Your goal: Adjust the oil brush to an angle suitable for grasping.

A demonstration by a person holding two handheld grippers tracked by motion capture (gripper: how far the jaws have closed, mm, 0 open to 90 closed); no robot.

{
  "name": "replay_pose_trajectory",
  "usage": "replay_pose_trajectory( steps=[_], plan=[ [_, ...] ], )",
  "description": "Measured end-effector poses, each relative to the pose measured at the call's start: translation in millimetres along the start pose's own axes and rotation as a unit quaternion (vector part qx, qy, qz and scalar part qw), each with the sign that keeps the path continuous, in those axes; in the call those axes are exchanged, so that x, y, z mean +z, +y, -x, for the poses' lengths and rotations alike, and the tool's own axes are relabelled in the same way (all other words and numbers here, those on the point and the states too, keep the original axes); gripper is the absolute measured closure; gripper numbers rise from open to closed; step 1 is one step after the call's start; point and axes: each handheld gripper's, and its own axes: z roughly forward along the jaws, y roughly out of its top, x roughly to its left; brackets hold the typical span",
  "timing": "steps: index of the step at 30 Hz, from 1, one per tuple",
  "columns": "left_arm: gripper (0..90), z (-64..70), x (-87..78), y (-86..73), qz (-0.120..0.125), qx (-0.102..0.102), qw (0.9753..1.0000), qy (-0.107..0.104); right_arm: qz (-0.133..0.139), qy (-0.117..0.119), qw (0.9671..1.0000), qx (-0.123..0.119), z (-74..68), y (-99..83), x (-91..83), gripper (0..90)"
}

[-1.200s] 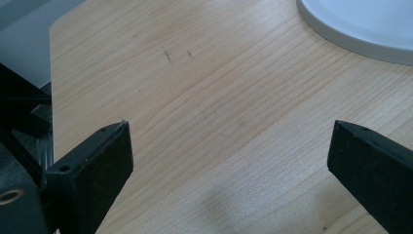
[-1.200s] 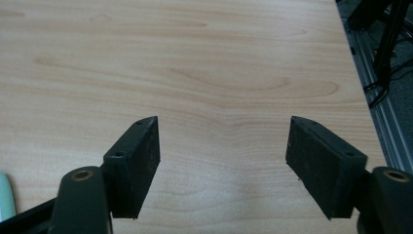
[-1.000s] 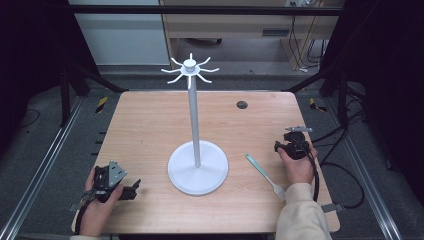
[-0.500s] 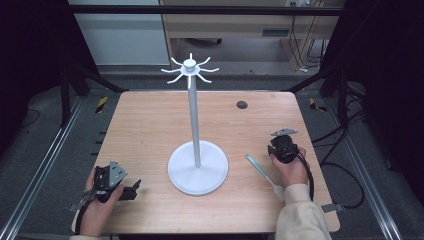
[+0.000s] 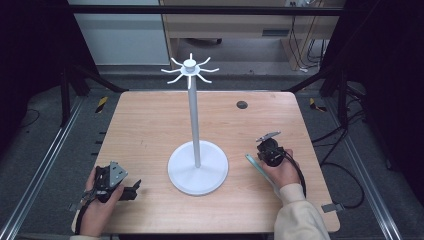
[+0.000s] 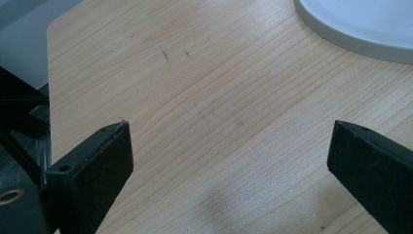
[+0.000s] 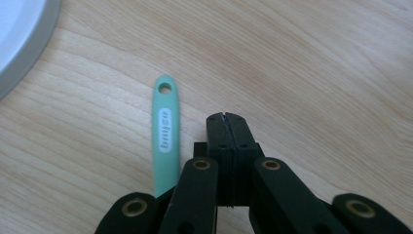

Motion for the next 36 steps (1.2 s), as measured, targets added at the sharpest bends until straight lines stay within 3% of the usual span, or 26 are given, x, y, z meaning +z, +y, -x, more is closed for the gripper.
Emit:
replay_pose_trajectory(
  steps=[18, 22, 26, 28, 36],
  plan=[
    [2.4, 0.0, 0.1, 0.0, -0.001, 0.000, 1.0000, -0.001, -0.012, 0.042, 0.9990, 0.003, -5.3, 1.8, 6.3, 90.0],
    [2.4, 0.0, 0.1, 0.0, -0.003, 0.000, 1.0000, -0.002, -0.013, 0.066, 0.9977, 0.006, -7.0, 1.7, 6.0, 90.0],
    [2.4, 0.0, 0.1, -0.1, -0.001, 0.000, 1.0000, -0.001, -0.017, 0.090, 0.9958, -0.005, -12.0, 1.9, 5.1, 90.0],
    [2.4, -0.1, 0.1, -0.2, -0.001, -0.001, 1.0000, 0.000, -0.022, 0.107, 0.9938, -0.023, -20.3, 1.5, 3.3, 90.0],
    [2.4, 0.6, 0.2, 0.1, -0.002, 0.001, 1.0000, -0.002, -0.036, 0.130, 0.9877, -0.078, -41.0, -0.5, -2.8, 90.0]
  ],
)
